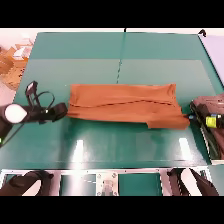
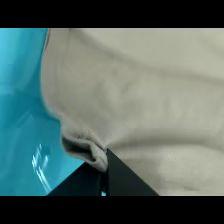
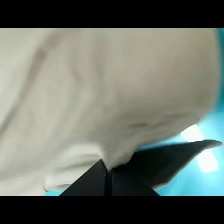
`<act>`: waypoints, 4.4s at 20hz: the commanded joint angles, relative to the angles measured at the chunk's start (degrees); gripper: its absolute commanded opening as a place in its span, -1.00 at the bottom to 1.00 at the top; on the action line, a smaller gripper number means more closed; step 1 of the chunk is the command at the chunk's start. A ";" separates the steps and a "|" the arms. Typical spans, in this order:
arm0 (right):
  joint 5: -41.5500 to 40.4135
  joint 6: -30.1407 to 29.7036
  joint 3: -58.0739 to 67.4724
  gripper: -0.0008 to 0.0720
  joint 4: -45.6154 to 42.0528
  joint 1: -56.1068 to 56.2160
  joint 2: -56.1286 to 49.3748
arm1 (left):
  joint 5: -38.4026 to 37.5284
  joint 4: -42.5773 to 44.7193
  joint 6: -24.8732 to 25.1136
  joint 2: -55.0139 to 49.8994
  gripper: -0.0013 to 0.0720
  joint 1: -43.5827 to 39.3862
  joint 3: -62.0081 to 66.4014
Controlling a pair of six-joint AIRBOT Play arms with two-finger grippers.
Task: Fold the shirts.
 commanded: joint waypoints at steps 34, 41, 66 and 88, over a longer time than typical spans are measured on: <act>4.44 -27.71 48.28 -0.77 4.09 11.54 -67.63 | -12.85 -6.54 14.16 -49.40 -0.89 2.78 61.05; 18.10 -23.76 60.57 -0.92 4.39 11.91 -61.68 | -2.49 -6.60 14.58 -56.81 -0.89 -14.36 61.02; 18.36 -9.03 64.24 -0.92 15.78 32.37 -45.90 | -33.18 4.26 22.05 -56.48 -0.89 -13.79 78.95; -8.83 -2.43 41.88 0.66 1.86 34.91 -47.41 | -38.40 10.34 26.34 -46.10 -0.89 4.39 74.64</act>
